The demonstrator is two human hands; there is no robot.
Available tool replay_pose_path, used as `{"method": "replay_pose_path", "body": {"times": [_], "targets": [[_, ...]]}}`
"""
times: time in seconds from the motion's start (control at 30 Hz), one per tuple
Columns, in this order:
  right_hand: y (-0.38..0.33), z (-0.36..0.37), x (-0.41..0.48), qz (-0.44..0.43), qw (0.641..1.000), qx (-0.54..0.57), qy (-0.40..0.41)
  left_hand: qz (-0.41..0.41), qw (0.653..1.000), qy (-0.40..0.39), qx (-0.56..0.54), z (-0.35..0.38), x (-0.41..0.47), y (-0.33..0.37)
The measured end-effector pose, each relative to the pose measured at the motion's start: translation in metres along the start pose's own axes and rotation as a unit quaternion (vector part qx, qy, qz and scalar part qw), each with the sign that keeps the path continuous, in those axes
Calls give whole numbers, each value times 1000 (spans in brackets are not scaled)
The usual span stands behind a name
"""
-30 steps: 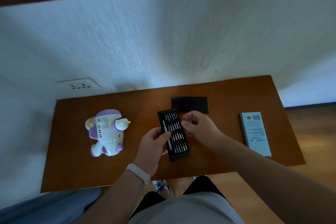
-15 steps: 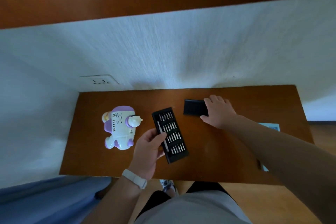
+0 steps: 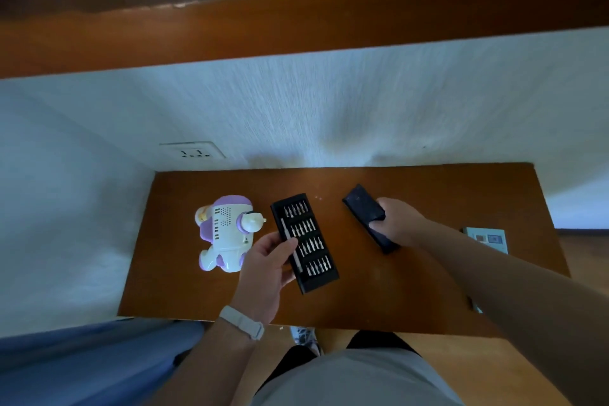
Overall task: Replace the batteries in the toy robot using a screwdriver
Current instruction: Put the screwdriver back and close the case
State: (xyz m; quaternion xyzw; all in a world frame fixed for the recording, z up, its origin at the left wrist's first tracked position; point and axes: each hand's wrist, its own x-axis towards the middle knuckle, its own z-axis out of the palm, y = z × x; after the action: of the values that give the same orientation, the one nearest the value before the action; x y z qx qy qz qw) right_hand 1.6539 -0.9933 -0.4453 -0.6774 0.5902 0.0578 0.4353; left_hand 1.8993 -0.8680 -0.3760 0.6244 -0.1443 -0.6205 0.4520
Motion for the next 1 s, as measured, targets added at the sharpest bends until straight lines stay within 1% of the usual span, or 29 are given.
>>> {"method": "replay_pose_path", "body": {"times": [0.07, 0.13, 0.17, 0.2, 0.27, 0.3, 0.37, 0.47, 0.5, 0.53, 0.57, 0.7, 0.8, 0.87, 0.93, 1.0], "targets": [[-5, -2, -19, 14, 989, 146, -12, 7, 1000, -2, 6, 1, -1, 4], [-10, -4, -40, 35, 958, 286, -15, 12, 1000, -9, 7, 1, -3, 9], [-13, -4, -51, 40, 932, 358, -24, 13, 1000, -13, 5, 1, -3, 11], [-14, -4, -60, 35, 899, 435, -43, 14, 1000, -17, 1, 1, -3, 14], [-13, -2, -79, 3, 815, 572, -90, 14, 1000, -24, -7, 3, -2, 18], [-12, -1, -87, -13, 776, 622, -107, 14, 1000, -26, -10, 4, -2, 20], [-11, 2, -101, -42, 713, 688, -131, 13, 999, -32, -18, 8, -1, 24], [-10, 5, -112, -62, 633, 759, -139, 15, 999, -40, -21, 14, 1, 29], [-9, 5, -115, -56, 615, 775, -134, 16, 999, -42, -21, 16, 2, 30], [-9, 4, -118, -46, 607, 783, -125, 16, 999, -45, -22, 18, 2, 31], [-10, 2, -120, -35, 606, 786, -114, 15, 998, -49, -23, 20, 3, 31], [-14, -9, -129, -7, 632, 772, -69, 15, 998, -64, -18, 29, 3, 34], [-16, -16, -134, -9, 646, 762, -42, 19, 997, -68, -14, 36, 2, 36], [-16, -18, -138, -7, 664, 747, -28, 24, 997, -74, -20, 40, 1, 38], [-16, -19, -142, -14, 699, 715, -22, 31, 996, -77, -23, 44, 0, 40], [-18, -19, -146, -25, 760, 649, -14, 45, 996, -68, -28, 47, -1, 42]]}}
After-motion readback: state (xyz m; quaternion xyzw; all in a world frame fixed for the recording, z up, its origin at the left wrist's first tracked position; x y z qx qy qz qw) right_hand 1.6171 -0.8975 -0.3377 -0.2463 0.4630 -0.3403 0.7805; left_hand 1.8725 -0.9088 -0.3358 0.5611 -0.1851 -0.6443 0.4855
